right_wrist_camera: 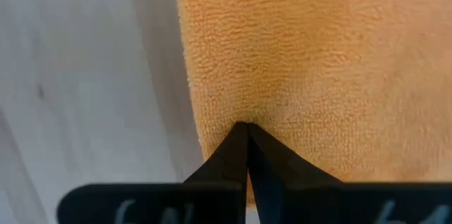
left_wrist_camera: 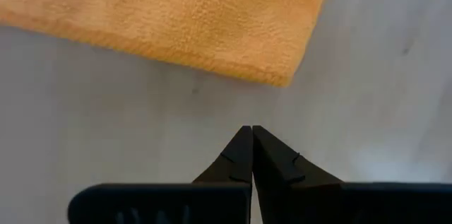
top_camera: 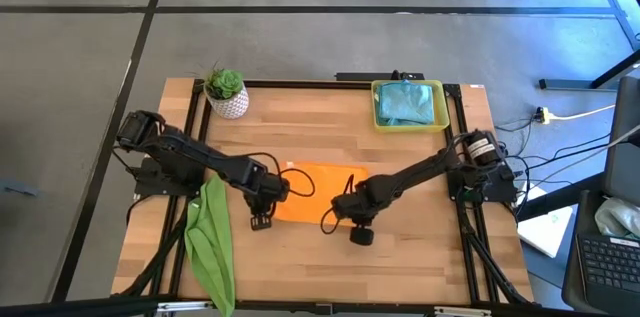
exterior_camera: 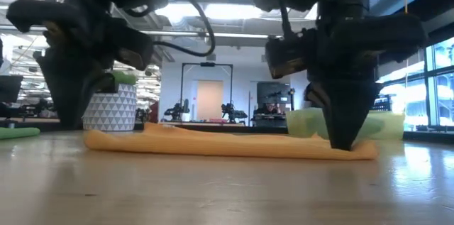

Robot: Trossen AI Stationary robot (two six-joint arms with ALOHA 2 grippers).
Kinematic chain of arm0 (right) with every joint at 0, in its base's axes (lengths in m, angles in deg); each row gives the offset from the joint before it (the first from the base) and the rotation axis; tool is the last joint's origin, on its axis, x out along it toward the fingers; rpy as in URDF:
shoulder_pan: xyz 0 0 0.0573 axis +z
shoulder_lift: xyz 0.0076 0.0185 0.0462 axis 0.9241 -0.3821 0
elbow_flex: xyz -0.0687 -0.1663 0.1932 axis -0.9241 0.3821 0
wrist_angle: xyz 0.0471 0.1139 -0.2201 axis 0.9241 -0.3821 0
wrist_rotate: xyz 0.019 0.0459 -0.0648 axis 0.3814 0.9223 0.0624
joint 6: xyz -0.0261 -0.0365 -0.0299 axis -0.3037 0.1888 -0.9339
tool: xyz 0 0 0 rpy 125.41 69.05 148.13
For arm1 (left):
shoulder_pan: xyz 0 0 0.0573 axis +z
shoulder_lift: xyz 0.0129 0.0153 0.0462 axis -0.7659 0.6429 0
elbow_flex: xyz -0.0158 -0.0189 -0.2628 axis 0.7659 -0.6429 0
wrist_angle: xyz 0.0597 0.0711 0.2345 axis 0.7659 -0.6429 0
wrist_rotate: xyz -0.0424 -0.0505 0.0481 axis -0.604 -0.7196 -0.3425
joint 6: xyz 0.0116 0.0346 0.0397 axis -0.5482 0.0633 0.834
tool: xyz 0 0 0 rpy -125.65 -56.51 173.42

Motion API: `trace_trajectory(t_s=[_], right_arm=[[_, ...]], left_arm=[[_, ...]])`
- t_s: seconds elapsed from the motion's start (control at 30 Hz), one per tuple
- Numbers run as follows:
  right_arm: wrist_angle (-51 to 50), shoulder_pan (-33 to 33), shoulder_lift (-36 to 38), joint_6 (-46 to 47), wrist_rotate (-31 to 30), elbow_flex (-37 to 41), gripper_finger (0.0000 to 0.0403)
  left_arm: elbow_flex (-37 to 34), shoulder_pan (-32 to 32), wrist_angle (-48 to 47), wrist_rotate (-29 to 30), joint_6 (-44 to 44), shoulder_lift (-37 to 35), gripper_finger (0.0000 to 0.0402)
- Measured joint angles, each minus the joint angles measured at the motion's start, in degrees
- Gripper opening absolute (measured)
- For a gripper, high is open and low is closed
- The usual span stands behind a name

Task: Fold microfiber towels
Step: Fold the orange microfiber towel

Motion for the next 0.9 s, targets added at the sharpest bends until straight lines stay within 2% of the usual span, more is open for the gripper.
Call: trace_trajectory(t_s=[0.17, 0.4, 0.57, 0.7, 0.83, 0.9], right_arm=[[-2.3, -3.7, -0.1, -8.3, 1.8, 0.1, 0.0014], [-2.8, -8.5, 0.7, -12.5, 0.8, 0.3, 0.0014], [-4.6, -9.0, 4.9, -13.2, -4.9, 0.8, 0.0007], [-7.8, -9.0, 10.8, -11.4, -8.2, 0.5, 0.0005], [-8.5, -9.0, 14.5, -3.6, -7.8, 0.6, 0.0020], [-5.0, -8.3, 15.5, 1.3, -7.3, 0.5, 0.0027]], left_arm=[[-0.8, -2.7, 5.1, -0.1, -7.4, 0.0, 0.0000], [-0.8, -4.7, 5.7, -1.4, -13.1, 0.0, 0.0000], [-0.8, -5.3, 3.3, 0.0, -15.1, -2.8, 0.0000], [-0.8, -5.4, -1.2, 5.7, -14.3, -8.1, 0.0000], [-0.8, -4.7, -5.9, 10.3, -13.5, -14.2, 0.0000], [-0.8, -4.4, -6.9, 11.5, -14.2, -17.6, 0.0000]])
